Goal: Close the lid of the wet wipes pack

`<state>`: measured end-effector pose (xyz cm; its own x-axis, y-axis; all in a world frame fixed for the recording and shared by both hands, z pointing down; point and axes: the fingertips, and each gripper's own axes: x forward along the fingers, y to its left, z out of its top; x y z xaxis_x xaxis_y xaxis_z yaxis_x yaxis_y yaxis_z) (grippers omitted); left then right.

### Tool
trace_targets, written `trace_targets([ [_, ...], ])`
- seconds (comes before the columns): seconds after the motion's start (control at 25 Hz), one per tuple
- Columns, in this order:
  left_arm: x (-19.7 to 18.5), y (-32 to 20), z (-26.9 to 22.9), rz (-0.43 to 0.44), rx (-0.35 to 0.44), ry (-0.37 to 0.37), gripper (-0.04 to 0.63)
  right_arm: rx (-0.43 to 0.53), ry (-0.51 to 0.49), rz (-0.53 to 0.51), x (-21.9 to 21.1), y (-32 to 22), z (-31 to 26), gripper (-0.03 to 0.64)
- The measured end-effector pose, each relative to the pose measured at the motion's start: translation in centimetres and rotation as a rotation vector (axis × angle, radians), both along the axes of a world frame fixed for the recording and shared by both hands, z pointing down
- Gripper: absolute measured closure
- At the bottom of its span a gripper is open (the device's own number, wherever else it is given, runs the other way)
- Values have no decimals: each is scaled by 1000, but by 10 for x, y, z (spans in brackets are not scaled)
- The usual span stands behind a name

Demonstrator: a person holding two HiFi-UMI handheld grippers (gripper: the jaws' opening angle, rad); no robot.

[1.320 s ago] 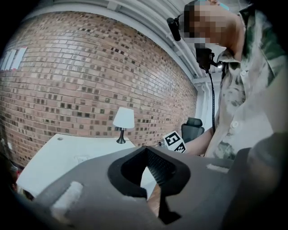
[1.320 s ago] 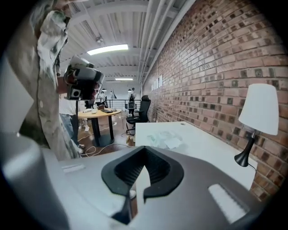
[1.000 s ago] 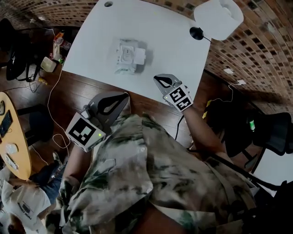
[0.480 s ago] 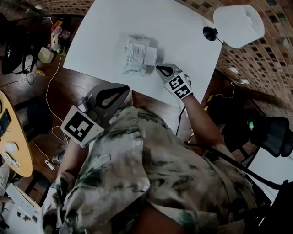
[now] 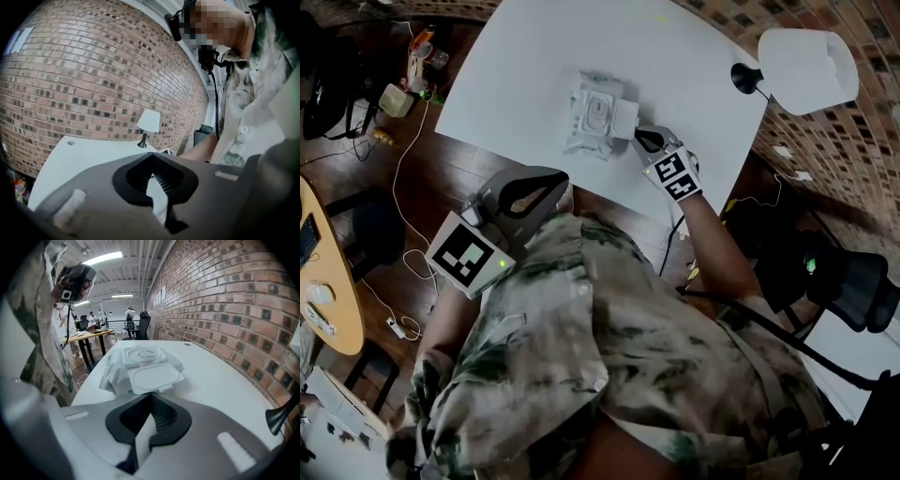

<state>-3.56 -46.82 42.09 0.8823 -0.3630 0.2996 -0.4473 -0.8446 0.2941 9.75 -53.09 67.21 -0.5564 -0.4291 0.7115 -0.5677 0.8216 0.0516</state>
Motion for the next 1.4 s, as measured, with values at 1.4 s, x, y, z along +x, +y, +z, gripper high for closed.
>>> trace_targets([
  [1.4,-78,-21,23,-159,-47,87,595,-12,305,-326,-69,-28,-21,623],
])
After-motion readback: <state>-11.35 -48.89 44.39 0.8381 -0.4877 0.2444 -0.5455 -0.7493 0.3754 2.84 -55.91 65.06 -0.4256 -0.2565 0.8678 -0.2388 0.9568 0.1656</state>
